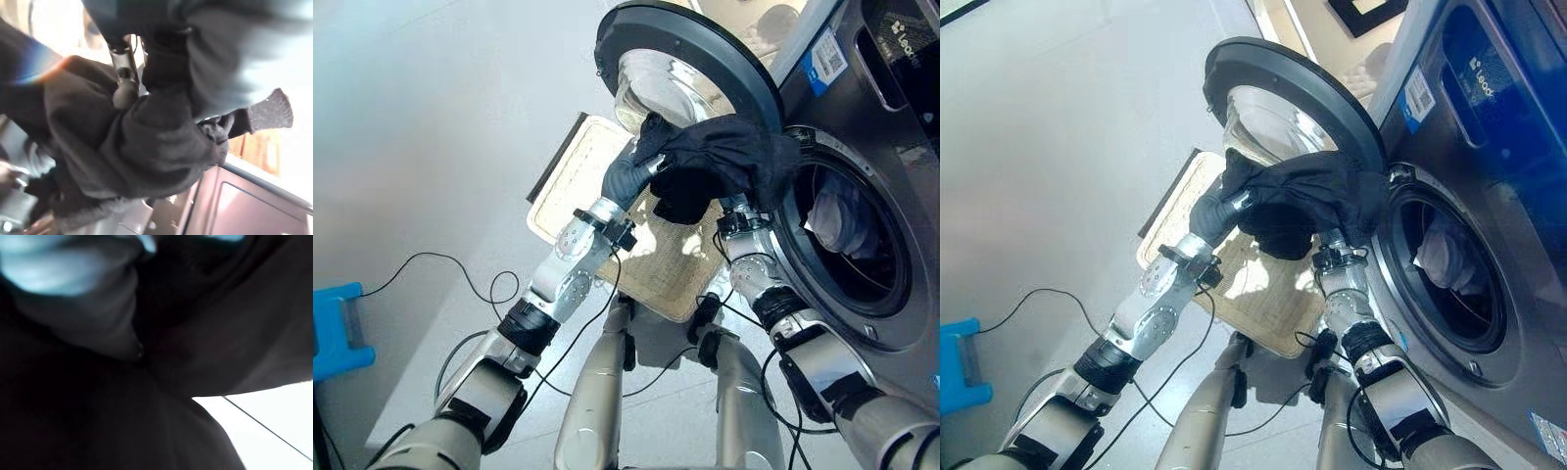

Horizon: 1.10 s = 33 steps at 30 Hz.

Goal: Put the clothes into the washing machine.

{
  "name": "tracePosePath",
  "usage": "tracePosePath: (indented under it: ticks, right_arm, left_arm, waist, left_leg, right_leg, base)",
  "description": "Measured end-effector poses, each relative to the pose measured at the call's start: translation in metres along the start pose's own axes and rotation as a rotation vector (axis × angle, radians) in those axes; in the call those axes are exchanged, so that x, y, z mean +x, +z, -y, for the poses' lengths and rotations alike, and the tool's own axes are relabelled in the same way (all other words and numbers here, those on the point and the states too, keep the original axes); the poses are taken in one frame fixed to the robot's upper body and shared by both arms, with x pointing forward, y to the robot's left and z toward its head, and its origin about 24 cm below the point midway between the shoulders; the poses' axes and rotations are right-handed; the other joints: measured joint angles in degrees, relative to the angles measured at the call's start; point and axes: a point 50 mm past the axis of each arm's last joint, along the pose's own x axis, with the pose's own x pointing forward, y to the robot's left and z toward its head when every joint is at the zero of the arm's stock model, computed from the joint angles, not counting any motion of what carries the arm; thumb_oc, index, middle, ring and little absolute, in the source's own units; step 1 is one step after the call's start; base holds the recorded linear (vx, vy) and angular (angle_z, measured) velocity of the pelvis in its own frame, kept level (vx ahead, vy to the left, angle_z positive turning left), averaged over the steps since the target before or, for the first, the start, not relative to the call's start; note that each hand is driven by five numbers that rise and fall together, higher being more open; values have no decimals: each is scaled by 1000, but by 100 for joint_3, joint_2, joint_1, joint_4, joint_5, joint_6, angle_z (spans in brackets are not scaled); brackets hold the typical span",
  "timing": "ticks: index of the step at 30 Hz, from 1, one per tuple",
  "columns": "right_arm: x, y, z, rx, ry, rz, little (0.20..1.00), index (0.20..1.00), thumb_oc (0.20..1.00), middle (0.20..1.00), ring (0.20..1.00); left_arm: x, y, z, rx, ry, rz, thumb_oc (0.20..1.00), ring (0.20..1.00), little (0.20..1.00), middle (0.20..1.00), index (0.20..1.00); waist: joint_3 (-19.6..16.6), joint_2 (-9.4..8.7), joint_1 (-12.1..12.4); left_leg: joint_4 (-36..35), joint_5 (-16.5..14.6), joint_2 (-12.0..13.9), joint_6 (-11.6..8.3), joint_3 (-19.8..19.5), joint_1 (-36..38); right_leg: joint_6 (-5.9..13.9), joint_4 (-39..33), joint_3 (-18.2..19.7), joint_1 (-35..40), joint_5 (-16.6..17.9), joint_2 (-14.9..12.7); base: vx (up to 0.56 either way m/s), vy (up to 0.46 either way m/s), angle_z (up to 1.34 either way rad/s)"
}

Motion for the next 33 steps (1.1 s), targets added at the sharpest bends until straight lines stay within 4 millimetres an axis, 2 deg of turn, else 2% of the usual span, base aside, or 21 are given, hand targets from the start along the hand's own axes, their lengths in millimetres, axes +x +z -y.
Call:
tracePosePath:
  ticks: [5,11,12,14,15,20,23,25,33]
  right_arm:
    - [-7,6,2,160,11,94,200,200,200,200,200]
    - [-6,4,-12,333,49,158,200,200,200,200,200]
    - [-6,2,-12,370,49,169,200,200,200,200,200]
    - [-7,0,-14,420,50,183,200,200,200,200,200]
    - [-7,-1,-15,431,50,185,200,200,200,200,200]
    - [-10,-8,-16,518,45,187,200,200,200,200,200]
    - [-18,-15,-9,564,23,176,200,200,200,200,200]
    - [-20,-22,-8,624,3,157,200,200,200,200,200]
    - [-43,-50,8,773,-98,31,200,200,200,200,200]
  left_arm:
    - [-9,-10,-7,42,37,-37,200,200,200,200,200]
    - [-16,-25,-15,122,71,-113,200,200,200,200,200]
    - [-17,-30,-15,144,65,-137,225,225,225,225,225]
    - [-19,-39,-14,192,44,-186,636,636,636,636,636]
    - [-20,-42,-14,208,35,-204,1000,1000,1000,1000,1000]
    - [-25,-55,-17,301,3,-287,1000,1000,1000,1000,1000]
    - [-27,-61,-17,313,2,-305,1000,1000,1000,1000,1000]
    - [-31,-65,-23,320,33,-322,1000,1000,1000,1000,1000]
    - [-32,-65,-23,315,54,-281,1000,1000,1000,1000,1000]
  waist:
    - [0,0,-17]
    - [1,0,-37]
    - [1,0,-61]
    - [1,0,-93]
    - [1,0,-117]
    - [1,-1,-195]
    - [1,-1,-253]
    - [1,-1,-321]
    - [1,-1,-346]
  left_leg:
    - [-64,-2,17,1,47,-1]
    - [-93,-33,46,17,171,-4]
    - [-96,-39,46,18,175,-4]
    - [-98,-49,48,21,175,-10]
    - [-98,-51,48,24,178,-23]
    - [-100,-83,65,53,315,-53]
    - [-97,-95,63,51,316,-52]
    - [-96,-94,64,51,324,-53]
    - [-120,-102,65,44,463,-53]
  right_leg:
    - [15,-119,42,-16,60,42]
    - [34,-233,160,-66,146,104]
    - [39,-260,166,-64,151,108]
    - [43,-293,174,-71,172,119]
    - [45,-300,178,-81,179,121]
    - [77,-426,325,-135,310,176]
    - [84,-475,354,-132,352,184]
    - [80,-478,364,-140,365,188]
    - [102,-577,521,-220,453,219]
  base:
    - [5,30,-7]
    - [-2,11,-12]
    - [-22,15,-4]
    - [-7,14,-6]
    - [2,25,-7]
    - [-10,19,-16]
    - [-6,11,-7]
    - [-9,9,-2]
    - [-3,19,-9]
